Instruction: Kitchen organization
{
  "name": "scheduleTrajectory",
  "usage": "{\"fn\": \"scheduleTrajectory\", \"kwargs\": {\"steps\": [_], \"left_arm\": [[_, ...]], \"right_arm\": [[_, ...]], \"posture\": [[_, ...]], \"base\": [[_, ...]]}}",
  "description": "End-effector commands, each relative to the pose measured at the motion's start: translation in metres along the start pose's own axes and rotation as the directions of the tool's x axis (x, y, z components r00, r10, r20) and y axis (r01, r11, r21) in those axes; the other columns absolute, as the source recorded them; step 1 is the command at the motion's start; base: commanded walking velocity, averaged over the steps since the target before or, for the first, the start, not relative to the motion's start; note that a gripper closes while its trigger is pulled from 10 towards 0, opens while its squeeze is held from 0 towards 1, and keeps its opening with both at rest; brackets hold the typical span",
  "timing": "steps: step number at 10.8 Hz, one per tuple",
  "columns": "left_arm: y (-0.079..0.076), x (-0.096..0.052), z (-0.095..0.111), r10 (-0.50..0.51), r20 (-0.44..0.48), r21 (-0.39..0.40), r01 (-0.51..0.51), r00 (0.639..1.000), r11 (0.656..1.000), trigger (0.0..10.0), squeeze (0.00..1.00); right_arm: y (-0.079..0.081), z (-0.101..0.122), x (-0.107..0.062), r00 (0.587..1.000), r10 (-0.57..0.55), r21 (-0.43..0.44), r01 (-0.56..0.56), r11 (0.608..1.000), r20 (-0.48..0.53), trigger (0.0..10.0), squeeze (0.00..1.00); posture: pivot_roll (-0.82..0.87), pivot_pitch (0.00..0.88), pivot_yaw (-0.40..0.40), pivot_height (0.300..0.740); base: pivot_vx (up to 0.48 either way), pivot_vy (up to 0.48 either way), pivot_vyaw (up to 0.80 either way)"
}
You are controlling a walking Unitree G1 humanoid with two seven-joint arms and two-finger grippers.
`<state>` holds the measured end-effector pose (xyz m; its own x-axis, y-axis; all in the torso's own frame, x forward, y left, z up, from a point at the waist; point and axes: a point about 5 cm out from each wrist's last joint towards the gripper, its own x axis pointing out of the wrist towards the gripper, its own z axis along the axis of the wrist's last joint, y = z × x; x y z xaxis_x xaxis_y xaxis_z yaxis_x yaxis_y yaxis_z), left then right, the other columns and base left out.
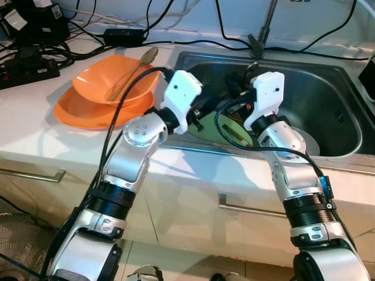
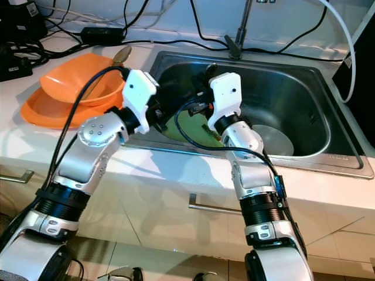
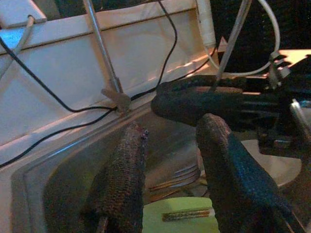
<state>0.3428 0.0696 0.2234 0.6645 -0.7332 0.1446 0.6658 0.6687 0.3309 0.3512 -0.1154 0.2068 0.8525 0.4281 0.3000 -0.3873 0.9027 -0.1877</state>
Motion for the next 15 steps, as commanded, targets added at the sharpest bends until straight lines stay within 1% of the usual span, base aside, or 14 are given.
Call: {"fn": "scheduleTrajectory", "kwargs": {"steps": [1,2,3,4,5,6,7,8,9,11,12,14,15], "left_arm": [[0.006,-0.001,0.001,0.02,-0.006,0.028,-0.02,1.0,0.999,10.0,1.0],[0.008,-0.004,-0.002,0.028,-0.033,0.077,-0.025,0.999,0.997,10.0,1.0],[0.009,-0.006,-0.005,0.028,-0.056,0.111,-0.022,0.998,0.994,10.0,1.0],[0.01,-0.007,-0.007,0.039,-0.075,0.142,-0.028,0.996,0.989,10.0,0.0],[0.012,-0.009,-0.009,0.066,-0.067,0.17,-0.054,0.996,0.984,10.0,0.0],[0.013,-0.013,-0.01,0.097,-0.065,0.161,-0.086,0.993,0.983,10.0,0.0],[0.013,-0.016,-0.014,0.14,-0.079,0.129,-0.129,0.987,0.983,10.0,0.0],[0.013,-0.017,-0.016,0.158,-0.082,0.113,-0.148,0.984,0.982,10.0,0.0],[0.009,-0.019,-0.021,0.176,-0.092,0.017,-0.176,0.98,0.984,10.0,0.0],[-0.004,-0.02,-0.023,0.145,-0.085,-0.113,-0.154,0.986,0.982,10.0,0.0],[-0.008,-0.023,-0.026,0.139,-0.099,-0.122,-0.151,0.985,0.981,10.0,0.0],[-0.017,-0.025,-0.027,0.104,-0.115,-0.132,-0.118,0.988,0.984,10.0,0.0],[-0.02,-0.025,-0.027,0.095,-0.121,-0.136,-0.112,0.988,0.984,10.0,0.0]], "right_arm": [[-0.003,0.006,0.002,1.0,-0.008,-0.007,0.008,1.0,0.023,10.0,0.0],[-0.007,0.005,0.001,1.0,-0.022,-0.015,0.022,1.0,0.017,10.0,0.0],[-0.011,0.006,0.0,0.999,-0.037,-0.023,0.037,0.999,0.014,10.0,0.0],[-0.017,0.006,0.0,0.998,-0.054,-0.034,0.055,0.998,0.012,10.0,0.0],[-0.026,0.007,0.0,0.995,-0.095,-0.05,0.095,0.994,0.011,10.0,0.0],[-0.038,0.006,0.0,0.989,-0.146,-0.072,0.146,0.987,-0.002,10.0,0.0],[-0.052,0.003,0.0,0.978,-0.208,-0.098,0.204,0.974,-0.027,10.0,0.0],[-0.058,0.001,0.0,0.971,-0.234,-0.109,0.228,0.967,-0.045,10.0,0.0],[-0.072,-0.012,0.0,0.951,-0.28,-0.128,0.265,0.956,-0.127,10.0,0.0],[-0.083,-0.026,0.002,0.923,-0.313,-0.126,0.292,0.948,-0.223,10.0,0.0],[-0.086,-0.032,0.003,0.902,-0.328,-0.126,0.304,0.944,-0.279,10.0,0.0],[-0.084,-0.044,0.002,0.883,-0.314,-0.114,0.292,0.95,-0.349,10.0,0.0],[-0.083,-0.049,0.0,0.877,-0.31,-0.116,0.287,0.951,-0.368,10.0,0.0]], "posture": [[0.03,0.073,-0.004,0.74],[0.03,0.072,-0.006,0.74],[0.03,0.074,-0.006,0.74],[0.03,0.073,-0.008,0.74],[0.03,0.076,-0.01,0.74],[0.03,0.076,-0.011,0.74],[0.03,0.075,-0.011,0.74],[0.02,0.075,-0.014,0.74],[0.03,0.07,-0.021,0.74],[0.04,0.062,-0.03,0.74],[0.04,0.057,-0.034,0.74],[0.05,0.046,-0.045,0.74],[0.06,0.045,-0.047,0.74]], "base": [[0.0,0.0,0.0],[0.0,0.0,0.0],[0.0,0.0,0.0],[0.0,0.0,0.0],[0.0,0.0,0.0],[0.0,0.0,0.0],[0.0,0.0,0.0],[0.0,0.0,0.0],[0.0,0.0,0.0],[0.0,0.0,0.0],[0.0,0.0,0.0],[0.0,0.0,0.0],[0.0,0.0,0.0]]}}
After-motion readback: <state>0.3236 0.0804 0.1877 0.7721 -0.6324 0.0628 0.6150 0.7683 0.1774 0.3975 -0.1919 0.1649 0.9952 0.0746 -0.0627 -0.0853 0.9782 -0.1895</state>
